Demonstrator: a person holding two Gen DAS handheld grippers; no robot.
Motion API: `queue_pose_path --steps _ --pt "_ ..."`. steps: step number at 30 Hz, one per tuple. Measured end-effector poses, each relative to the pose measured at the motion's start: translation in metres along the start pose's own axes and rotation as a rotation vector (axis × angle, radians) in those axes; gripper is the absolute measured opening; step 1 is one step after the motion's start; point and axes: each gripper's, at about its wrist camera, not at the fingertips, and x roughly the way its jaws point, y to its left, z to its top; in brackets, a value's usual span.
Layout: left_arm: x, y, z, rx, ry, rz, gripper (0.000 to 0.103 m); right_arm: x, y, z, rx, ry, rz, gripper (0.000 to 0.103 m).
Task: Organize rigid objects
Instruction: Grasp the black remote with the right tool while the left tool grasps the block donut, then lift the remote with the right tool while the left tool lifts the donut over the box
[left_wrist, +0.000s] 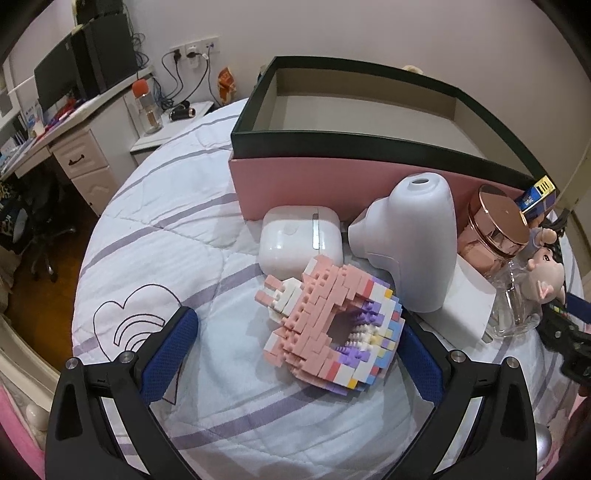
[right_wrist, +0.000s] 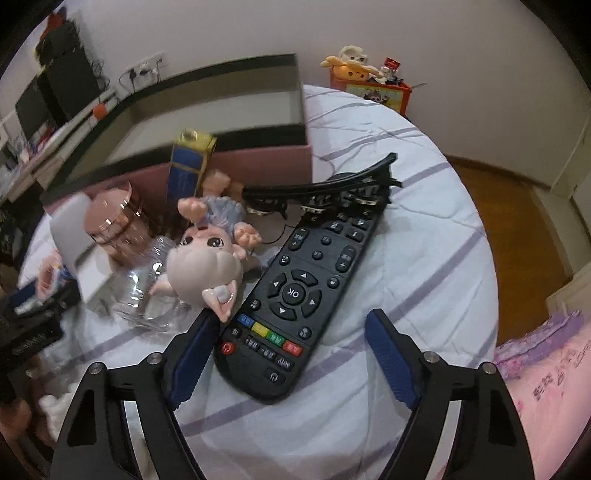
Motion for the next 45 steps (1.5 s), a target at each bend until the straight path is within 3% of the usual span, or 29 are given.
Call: queue_pose_path --steps 1,2,3,5,11,15,17,19,29,32,34,36,40,45 --pt "0.0 0.0 0.0 0.002 0.001 -0.003 0.103 0.0 0.001 0.0 -0.019 -0.009 -0.01 0.073" --pt "0.0 0.001 0.0 0.004 0.0 -0.006 0.103 -0.002 -0.001 0.0 -0.021 -0.012 -0.009 0.059" --pt "-0.001 0.001 0.0 0.005 0.0 -0.009 0.103 -0.004 -0.004 -0.001 -0.02 -0.015 -0.007 0.052" --pt "-0.001 0.001 -0.001 0.006 0.0 -0.009 0.103 -0.007 -0.014 -0.002 0.0 -0.012 0.005 0.05" --pt "0.001 -0.002 0.0 0.01 -0.004 0.002 0.103 0.0 -0.015 0.006 -0.006 -0.039 -0.029 0.051" --pt "-0.001 0.004 -0.001 -0.005 -0.013 -0.033 0.099 0.001 -0.018 0.008 -0.015 -0.044 -0.016 0.048" --pt "-0.006 0.005 -0.003 -0.001 -0.028 -0.041 0.09 -0.002 -0.024 0.007 -0.003 -0.044 -0.002 0.046" --pt "-0.011 0.007 -0.004 -0.004 -0.045 -0.045 0.068 -0.006 -0.028 0.004 0.006 -0.046 0.01 0.046" --pt "-0.024 0.021 -0.011 -0.04 -0.033 -0.122 0.068 -0.031 -0.036 -0.001 0.023 -0.073 0.063 0.041" --pt "-0.025 0.02 -0.012 -0.041 -0.031 -0.117 0.068 -0.028 -0.036 -0.003 0.022 -0.052 0.062 0.032" --pt "-0.023 0.019 -0.012 -0.04 -0.027 -0.113 0.068 -0.019 -0.039 -0.003 0.033 -0.044 0.046 0.033" --pt "-0.023 0.019 -0.012 -0.037 -0.026 -0.11 0.068 -0.011 -0.04 0.001 0.036 -0.036 0.038 0.046" --pt "-0.022 0.017 -0.012 -0.032 -0.024 -0.104 0.068 0.006 -0.037 0.01 0.037 -0.012 0.018 0.048" --pt "-0.021 0.016 -0.012 -0.032 -0.032 -0.11 0.068 0.006 -0.026 0.005 -0.034 -0.047 -0.044 0.044"
